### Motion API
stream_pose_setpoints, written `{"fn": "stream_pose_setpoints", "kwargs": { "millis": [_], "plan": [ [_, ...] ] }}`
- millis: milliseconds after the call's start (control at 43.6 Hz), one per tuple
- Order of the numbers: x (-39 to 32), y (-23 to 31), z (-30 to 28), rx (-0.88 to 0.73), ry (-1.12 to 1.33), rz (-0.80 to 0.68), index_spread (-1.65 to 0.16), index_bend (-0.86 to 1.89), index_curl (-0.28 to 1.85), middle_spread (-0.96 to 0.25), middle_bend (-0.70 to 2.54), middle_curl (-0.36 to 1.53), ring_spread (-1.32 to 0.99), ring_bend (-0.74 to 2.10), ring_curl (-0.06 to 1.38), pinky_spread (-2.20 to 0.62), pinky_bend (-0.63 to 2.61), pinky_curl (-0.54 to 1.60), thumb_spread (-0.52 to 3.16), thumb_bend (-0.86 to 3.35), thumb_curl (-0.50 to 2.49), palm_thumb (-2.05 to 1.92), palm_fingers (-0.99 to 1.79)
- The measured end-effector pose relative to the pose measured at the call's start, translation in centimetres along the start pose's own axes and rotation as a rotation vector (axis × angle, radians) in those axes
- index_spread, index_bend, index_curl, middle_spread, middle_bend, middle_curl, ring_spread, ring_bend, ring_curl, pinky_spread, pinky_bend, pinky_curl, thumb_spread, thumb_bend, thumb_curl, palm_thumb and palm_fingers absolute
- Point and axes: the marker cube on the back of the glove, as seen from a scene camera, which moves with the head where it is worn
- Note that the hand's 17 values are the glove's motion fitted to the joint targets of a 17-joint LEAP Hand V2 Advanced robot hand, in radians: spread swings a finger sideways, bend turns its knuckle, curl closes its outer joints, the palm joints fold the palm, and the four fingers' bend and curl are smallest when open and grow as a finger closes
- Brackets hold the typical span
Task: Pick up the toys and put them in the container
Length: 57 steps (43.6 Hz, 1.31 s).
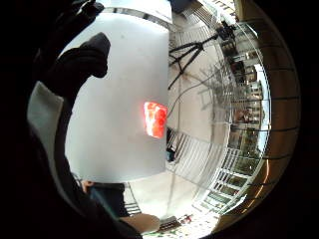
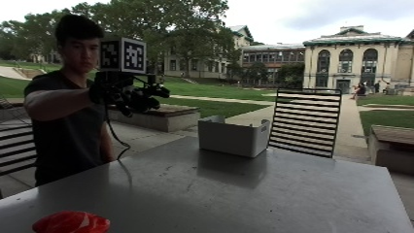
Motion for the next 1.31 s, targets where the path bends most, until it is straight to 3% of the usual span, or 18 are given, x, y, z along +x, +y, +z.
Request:
{"fn": "stream_pose_setpoints", "kwargs": {
  "millis": [298,826,986,1009,1101,1307],
  "plan": [
    [11.1,2.3,9.0,-0.109,-0.022,0.083,-0.3,0.08,0.1,-0.04,0.38,0.45,-0.09,0.74,0.27,-0.04,1.28,0.34,0.85,-0.08,0.25,-0.09,-0.15],
    [17.1,2.9,25.9,-0.234,-0.103,0.137,-0.34,0.13,0.14,-0.18,0.22,0.41,-0.25,0.57,0.23,-0.02,1.24,0.33,0.94,-0.02,0.26,0.0,-0.07],
    [17.2,3.3,27.8,-0.097,-0.084,0.15,-0.37,0.3,0.21,-0.24,0.19,0.41,-0.39,0.75,0.27,-0.17,1.07,0.28,1.07,0.11,0.3,0.25,0.28],
    [17.1,3.4,27.9,-0.078,-0.082,0.15,-0.37,0.28,0.2,-0.27,0.2,0.41,-0.42,0.85,0.3,-0.25,1.12,0.3,1.11,0.19,0.33,0.38,0.51],
    [17.1,3.5,27.7,-0.019,-0.098,0.148,-0.37,0.28,0.2,-0.34,0.41,0.47,-0.45,0.98,0.32,-0.38,1.0,0.25,1.12,0.29,0.39,0.56,1.01],
    [16.5,3.3,26.4,0.007,-0.081,0.105,-0.32,0.42,0.31,-0.36,0.67,0.59,-0.41,1.08,0.42,-0.48,0.84,0.28,0.8,0.34,0.52,0.78,1.35]
  ]
}}
